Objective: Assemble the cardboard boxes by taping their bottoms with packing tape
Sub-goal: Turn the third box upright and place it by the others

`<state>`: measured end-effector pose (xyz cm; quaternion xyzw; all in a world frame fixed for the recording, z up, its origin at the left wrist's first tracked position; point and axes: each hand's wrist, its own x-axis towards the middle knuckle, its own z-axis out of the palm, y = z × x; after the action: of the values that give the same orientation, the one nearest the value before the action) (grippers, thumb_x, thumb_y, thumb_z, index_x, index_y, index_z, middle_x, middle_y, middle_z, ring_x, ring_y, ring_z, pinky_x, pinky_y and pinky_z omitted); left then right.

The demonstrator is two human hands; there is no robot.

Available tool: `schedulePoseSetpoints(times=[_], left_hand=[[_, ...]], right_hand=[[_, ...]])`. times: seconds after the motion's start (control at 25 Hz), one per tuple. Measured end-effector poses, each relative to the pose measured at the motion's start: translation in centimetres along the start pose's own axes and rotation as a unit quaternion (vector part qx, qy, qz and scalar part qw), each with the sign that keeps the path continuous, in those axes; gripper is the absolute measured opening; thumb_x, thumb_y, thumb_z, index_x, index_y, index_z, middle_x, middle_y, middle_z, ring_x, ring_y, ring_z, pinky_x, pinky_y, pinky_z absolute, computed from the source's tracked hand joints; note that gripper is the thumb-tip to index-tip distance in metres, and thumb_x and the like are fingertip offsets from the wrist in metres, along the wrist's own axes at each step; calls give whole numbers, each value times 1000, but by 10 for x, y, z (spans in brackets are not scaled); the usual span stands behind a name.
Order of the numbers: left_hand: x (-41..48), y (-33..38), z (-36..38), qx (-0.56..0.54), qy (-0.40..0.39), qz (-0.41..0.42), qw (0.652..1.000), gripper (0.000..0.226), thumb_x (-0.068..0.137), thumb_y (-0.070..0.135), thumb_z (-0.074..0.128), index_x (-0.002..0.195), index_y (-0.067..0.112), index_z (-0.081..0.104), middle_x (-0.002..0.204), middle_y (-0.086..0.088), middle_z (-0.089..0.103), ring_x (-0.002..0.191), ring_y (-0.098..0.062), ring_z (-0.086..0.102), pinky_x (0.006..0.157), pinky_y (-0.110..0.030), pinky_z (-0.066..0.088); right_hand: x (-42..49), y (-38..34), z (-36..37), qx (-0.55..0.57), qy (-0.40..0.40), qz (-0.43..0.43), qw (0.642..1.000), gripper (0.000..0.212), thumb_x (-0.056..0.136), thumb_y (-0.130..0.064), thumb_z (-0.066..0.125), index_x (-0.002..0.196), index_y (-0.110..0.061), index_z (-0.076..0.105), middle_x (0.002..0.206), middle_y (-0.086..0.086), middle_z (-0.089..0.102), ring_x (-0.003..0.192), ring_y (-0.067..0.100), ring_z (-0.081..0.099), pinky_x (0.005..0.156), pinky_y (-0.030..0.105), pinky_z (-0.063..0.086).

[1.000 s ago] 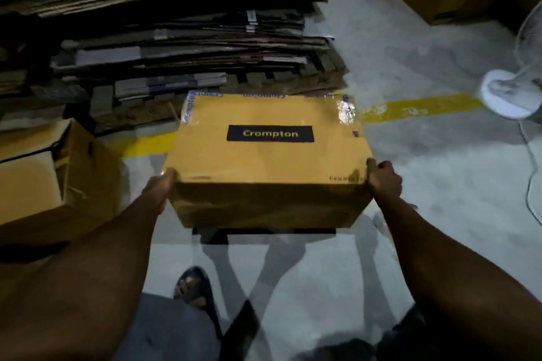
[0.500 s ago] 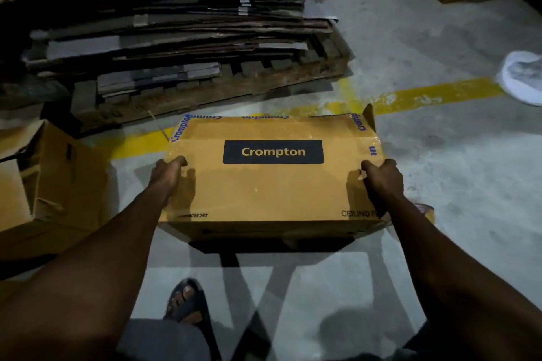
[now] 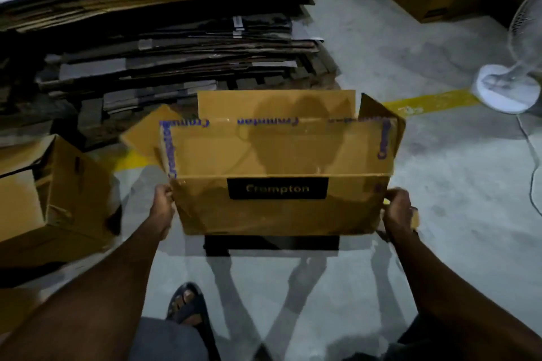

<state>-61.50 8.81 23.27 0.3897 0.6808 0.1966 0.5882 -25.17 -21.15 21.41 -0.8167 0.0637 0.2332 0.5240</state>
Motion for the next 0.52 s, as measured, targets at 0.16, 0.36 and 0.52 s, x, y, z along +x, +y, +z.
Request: schedulePoseSetpoints(times=[0.16,0.36,0.52], left_hand=[[-26,-48,-26,-124,31,-73,989,66,97,56,19,145,14,34,133,-6,48,121,-32,50,101,-49,35],[-25,-35,-34,-63,69,-22,995,58,93,54,31,139,21,44,130,-8,53,115,-35,53,92,-50,41],[-22,-21,-44,204,63,37,976,51,80,34,61,127,18,49,117,-18,60,93,-38,59,83,-52,54]], right_hand=[[-10,30,-40,142,15,128,981,36,93,-47,43,105,-19,61,98,10,62,76,25,57,63,31,47],[-15,-11,-45,147,-50,67,986,35,97,-46,47,108,-16,63,93,5,68,80,25,62,62,32,46],[-36,-8,-41,-206,-66,-77,973,43,87,-37,70,124,-17,58,109,10,69,105,32,63,92,46,51]])
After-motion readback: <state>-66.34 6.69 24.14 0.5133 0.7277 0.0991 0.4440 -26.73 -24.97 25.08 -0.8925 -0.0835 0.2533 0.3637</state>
